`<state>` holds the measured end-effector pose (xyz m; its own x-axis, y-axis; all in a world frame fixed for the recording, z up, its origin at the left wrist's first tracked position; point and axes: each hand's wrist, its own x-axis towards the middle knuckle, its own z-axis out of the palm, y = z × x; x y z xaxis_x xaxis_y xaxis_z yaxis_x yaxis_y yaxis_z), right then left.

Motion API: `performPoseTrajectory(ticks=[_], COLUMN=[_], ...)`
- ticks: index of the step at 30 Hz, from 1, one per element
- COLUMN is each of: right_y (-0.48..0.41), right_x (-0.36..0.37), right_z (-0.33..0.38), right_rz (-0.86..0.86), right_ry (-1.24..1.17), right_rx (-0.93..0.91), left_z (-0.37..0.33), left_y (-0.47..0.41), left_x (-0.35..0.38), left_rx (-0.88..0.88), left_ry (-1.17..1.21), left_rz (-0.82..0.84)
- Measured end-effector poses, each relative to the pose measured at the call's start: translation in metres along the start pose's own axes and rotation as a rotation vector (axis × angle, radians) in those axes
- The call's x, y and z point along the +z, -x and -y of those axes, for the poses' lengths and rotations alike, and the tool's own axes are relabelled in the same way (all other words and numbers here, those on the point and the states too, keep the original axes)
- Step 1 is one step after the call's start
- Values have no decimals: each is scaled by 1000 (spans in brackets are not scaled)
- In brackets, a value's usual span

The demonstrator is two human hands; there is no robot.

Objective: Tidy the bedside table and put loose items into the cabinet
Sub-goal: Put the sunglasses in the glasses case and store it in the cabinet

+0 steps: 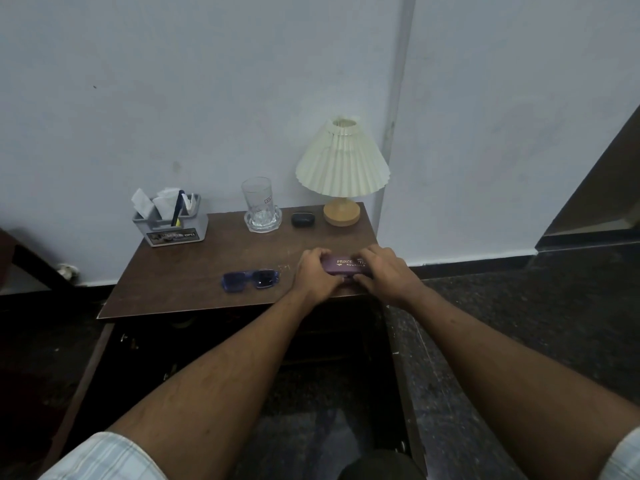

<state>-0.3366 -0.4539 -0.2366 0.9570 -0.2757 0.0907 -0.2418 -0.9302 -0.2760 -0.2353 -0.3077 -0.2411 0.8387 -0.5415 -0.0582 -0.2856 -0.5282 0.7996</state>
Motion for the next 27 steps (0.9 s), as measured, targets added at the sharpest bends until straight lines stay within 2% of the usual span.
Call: performPoseTrajectory(ticks=[6, 9, 19, 27], right_y=[5, 8, 3, -3], right_x=[-14, -21, -35, -29], right_z=[18, 28, 89, 146], right_rz=[-18, -29, -13, 63], right_ry=[-89, -111, -154, -230], right_rx=[-68, -95, -187, -252], left_z=[2, 7, 34, 61], left_y=[9, 14, 40, 84], left_x=[-19, -32, -92, -144], left_rx=[-50, -108, -245, -247], left_ry=[106, 250, 727, 822], left_rz=[-12, 30, -14, -68])
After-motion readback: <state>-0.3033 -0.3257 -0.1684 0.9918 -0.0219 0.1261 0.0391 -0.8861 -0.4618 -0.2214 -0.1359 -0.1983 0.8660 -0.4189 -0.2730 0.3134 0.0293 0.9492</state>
